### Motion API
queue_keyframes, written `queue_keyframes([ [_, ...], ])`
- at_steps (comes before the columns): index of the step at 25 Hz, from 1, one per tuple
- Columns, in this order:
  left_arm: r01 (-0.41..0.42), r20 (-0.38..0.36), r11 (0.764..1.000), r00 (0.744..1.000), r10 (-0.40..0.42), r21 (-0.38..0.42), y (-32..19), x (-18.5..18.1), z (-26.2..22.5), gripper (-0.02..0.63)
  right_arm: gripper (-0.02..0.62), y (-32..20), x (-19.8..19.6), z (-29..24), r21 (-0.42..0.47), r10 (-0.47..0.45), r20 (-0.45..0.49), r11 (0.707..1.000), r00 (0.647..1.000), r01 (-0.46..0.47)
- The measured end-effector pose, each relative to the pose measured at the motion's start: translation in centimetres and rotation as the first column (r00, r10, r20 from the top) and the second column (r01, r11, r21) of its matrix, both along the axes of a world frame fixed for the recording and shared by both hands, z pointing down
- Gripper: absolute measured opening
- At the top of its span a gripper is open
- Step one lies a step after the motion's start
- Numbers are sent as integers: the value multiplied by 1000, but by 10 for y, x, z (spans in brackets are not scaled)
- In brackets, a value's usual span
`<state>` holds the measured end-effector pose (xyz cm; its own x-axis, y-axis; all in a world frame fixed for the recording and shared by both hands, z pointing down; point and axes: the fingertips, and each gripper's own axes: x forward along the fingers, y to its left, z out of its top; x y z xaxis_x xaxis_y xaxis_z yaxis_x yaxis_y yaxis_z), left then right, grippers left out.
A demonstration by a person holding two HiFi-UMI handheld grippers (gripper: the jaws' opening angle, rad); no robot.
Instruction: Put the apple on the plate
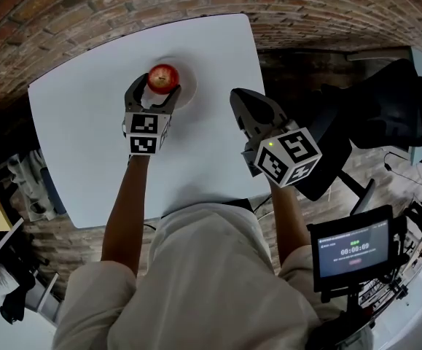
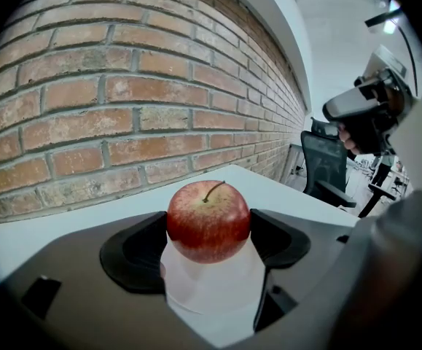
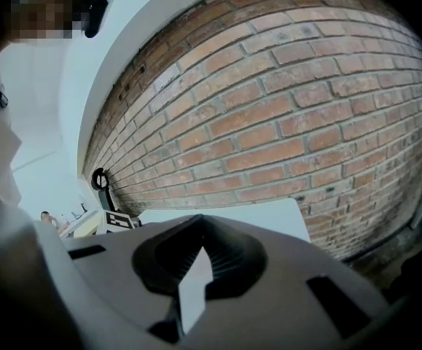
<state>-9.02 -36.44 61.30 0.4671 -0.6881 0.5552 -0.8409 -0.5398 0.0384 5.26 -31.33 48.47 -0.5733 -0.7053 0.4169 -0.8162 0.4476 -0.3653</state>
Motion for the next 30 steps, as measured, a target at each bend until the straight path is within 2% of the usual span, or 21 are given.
queue_keyframes([
  [11,-19,22,1000,1000,19,-9,2,4,9,365,5,2,-5,5,-12,-13,12,1000,1000,13],
  [26,-11,16,1000,1000,11,-27,3,7,17,364,5,7,-9,11,-30,-33,9,999,999,33],
  [30,-17,37,1000,999,18,-15,2,8,18,365,5,7,-10,12,-31,-33,11,999,999,33],
])
